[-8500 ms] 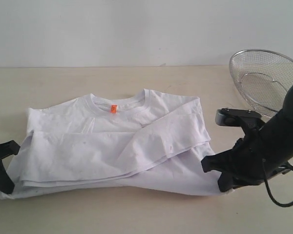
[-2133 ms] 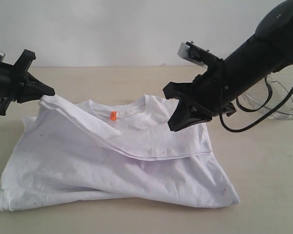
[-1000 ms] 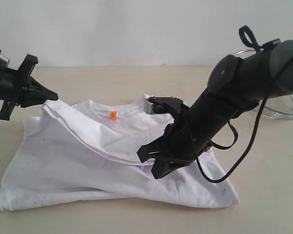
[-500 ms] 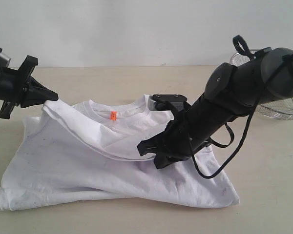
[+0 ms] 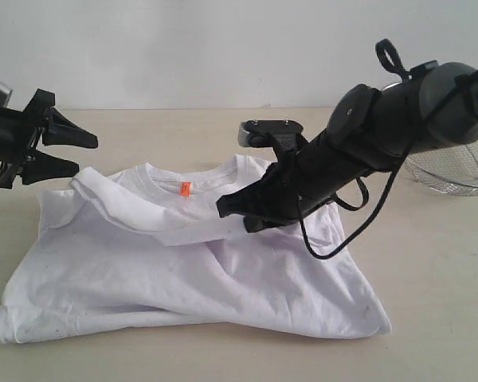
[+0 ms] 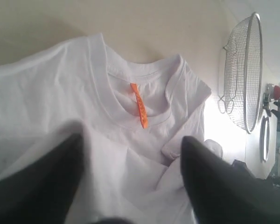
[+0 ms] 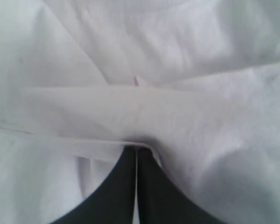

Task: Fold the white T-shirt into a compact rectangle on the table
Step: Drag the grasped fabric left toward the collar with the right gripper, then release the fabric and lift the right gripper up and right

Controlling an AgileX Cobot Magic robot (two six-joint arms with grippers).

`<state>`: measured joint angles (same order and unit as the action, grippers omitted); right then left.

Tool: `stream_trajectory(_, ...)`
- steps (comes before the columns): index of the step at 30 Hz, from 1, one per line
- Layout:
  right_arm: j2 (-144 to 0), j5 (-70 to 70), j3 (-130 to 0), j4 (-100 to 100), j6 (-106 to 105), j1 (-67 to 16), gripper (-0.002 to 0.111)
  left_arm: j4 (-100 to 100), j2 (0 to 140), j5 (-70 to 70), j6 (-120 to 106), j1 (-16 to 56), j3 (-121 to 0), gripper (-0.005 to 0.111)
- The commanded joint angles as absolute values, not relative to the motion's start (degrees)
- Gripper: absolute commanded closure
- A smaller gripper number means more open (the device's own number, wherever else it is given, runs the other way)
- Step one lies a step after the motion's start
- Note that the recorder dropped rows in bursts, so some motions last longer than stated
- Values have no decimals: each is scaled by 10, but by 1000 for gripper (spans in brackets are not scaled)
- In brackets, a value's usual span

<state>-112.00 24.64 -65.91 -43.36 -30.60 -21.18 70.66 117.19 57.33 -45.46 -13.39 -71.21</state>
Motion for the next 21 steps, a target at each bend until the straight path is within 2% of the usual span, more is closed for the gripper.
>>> stream_trajectory(1, -1137, 241, -712, -420, -292, -195, 109, 738, 1172, 603, -463, -156, -725, 34)
stream_trajectory(7, -1156, 283, -789, -414, -285, -135, 109, 781, 1172, 694, -456, -189, -772, 34)
stream_trajectory(12, -1156, 358, -824, -414, -282, -91, 109, 781, 1170, 700, -445, -194, -793, 34)
stream_trajectory(21, -1150, 482, -824, -386, -260, -55, 109, 616, 1154, 700, -376, -189, -793, 34)
